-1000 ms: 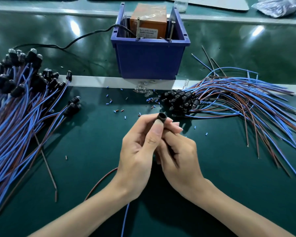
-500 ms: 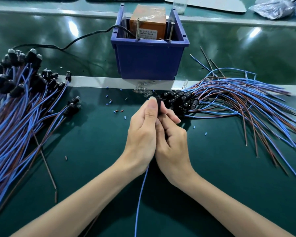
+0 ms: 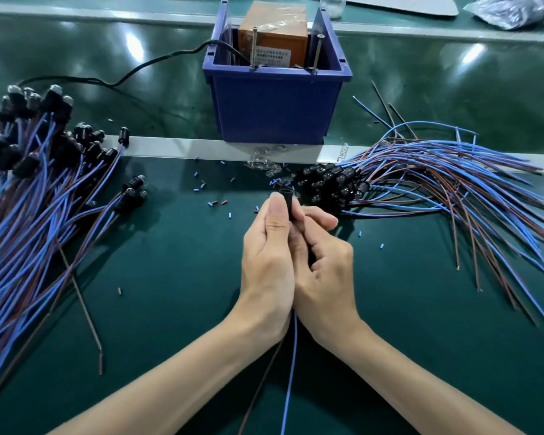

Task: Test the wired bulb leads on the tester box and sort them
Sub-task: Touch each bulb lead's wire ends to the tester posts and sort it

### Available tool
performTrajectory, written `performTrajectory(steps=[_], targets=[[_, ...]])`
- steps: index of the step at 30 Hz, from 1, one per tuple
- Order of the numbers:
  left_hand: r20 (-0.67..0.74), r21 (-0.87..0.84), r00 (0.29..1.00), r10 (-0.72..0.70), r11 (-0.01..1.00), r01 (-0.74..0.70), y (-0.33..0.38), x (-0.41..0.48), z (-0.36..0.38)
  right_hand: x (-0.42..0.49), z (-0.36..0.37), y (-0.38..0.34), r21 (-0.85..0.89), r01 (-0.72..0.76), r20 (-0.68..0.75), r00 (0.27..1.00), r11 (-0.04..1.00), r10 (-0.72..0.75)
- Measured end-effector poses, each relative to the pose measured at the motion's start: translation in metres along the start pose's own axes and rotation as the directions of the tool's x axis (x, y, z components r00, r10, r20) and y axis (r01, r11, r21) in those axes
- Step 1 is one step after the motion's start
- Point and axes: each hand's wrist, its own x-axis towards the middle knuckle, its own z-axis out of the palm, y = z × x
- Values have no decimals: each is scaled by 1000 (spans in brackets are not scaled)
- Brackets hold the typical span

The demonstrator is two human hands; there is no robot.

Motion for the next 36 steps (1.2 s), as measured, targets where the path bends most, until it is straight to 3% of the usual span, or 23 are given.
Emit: performTrajectory(steps=[6, 12, 17, 20, 24, 28, 33, 36], targets=[[-6, -133, 999, -49, 990, 48, -2, -3, 2, -1, -2, 4, -7, 7, 33, 999, 1000, -7], [22, -186, 991, -134, 973, 136, -2, -6, 5, -5, -3, 3, -62, -10, -55, 998, 998, 6], [-18, -193, 990, -142, 972, 136, -1, -6, 4, -5, -1, 5, -72, 22, -23, 999, 997, -23], [-11, -55, 1000, -10, 998, 10, 3, -3, 1, 0, -3, 3, -41, 123, 7, 992, 992, -122], [223, 106, 936, 274, 947, -302, 21, 4, -5, 11, -8, -2, 36, 246, -23, 969, 969, -245], [364, 139, 866, 344, 899, -416, 26, 8, -7, 15, -9, -5, -42, 322, -64, 944, 946, -325], [393, 127, 813, 429, 851, -510, 26, 3, -9, 13, -11, -5, -200, 490, -87, 853, 848, -514], [417, 109, 797, 438, 846, -522, 28, 4, -10, 19, -11, -3, -178, 563, -88, 807, 807, -583]])
